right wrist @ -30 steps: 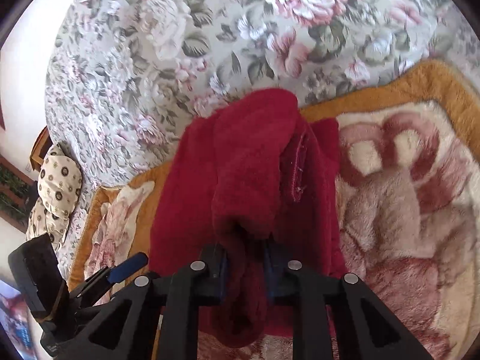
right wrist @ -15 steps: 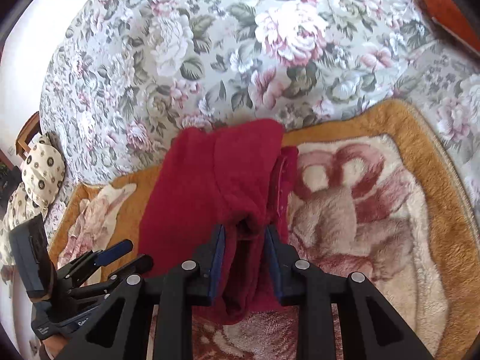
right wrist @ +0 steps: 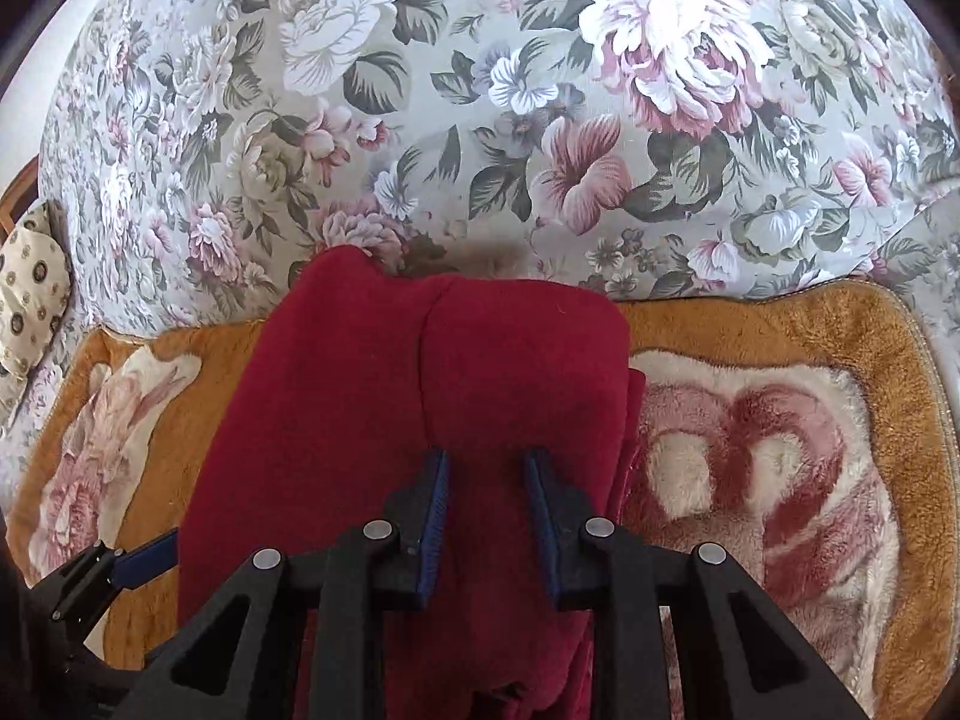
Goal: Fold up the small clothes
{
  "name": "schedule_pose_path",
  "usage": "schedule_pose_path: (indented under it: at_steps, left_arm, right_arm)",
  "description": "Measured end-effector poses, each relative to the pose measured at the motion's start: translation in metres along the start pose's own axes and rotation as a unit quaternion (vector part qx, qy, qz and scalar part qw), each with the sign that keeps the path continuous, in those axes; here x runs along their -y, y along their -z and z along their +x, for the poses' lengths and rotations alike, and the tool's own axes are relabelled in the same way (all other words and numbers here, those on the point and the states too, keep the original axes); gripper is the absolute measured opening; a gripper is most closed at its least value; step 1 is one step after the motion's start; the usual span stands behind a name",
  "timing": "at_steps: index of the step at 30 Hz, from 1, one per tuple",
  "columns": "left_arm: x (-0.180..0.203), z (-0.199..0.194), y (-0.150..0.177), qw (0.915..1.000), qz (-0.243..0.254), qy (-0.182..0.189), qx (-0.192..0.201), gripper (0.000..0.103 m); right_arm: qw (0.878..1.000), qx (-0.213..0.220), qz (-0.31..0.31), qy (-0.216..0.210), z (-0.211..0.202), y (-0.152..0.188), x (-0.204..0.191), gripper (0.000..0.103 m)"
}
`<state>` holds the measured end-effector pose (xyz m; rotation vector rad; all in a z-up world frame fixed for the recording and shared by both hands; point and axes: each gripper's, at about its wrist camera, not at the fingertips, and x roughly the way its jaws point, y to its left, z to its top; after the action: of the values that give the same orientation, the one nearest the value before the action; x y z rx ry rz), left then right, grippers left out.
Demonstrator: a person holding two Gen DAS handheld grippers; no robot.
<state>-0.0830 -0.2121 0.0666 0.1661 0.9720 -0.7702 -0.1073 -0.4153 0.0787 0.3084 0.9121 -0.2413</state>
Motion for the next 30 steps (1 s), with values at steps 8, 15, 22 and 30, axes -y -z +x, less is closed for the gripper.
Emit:
schedule_pose_path:
  at_steps: [8, 15, 22, 30]
  left_arm:
    - [-0.002, -0.003, 0.002, 1.0000, -0.006, -0.004, -0.001, 0.073]
    - [-0.001, -0.002, 0.003, 0.9999, -0.009, -0.006, -0.002, 0.073]
    - [0.000, 0.001, 0.006, 1.0000, -0.008, -0.002, -0.004, 0.075]
    - [0.001, -0.008, 0.006, 0.9998, -0.005, 0.018, 0.009, 0.075]
  right_arm:
    - [1.000, 0.008, 0.005, -0.010, -0.038, 0.010, -0.007, 0.025]
    - [0.999, 0.019, -0.033, 0.010, -0.071, 0.045, -0.018, 0.025]
    - [0.999, -0.005, -0.024, 0.021, -0.048, 0.072, 0.000, 0.028]
    - [0.995, 0.051, 0.067, -0.061, -0.085, 0.068, 0.025, 0.033]
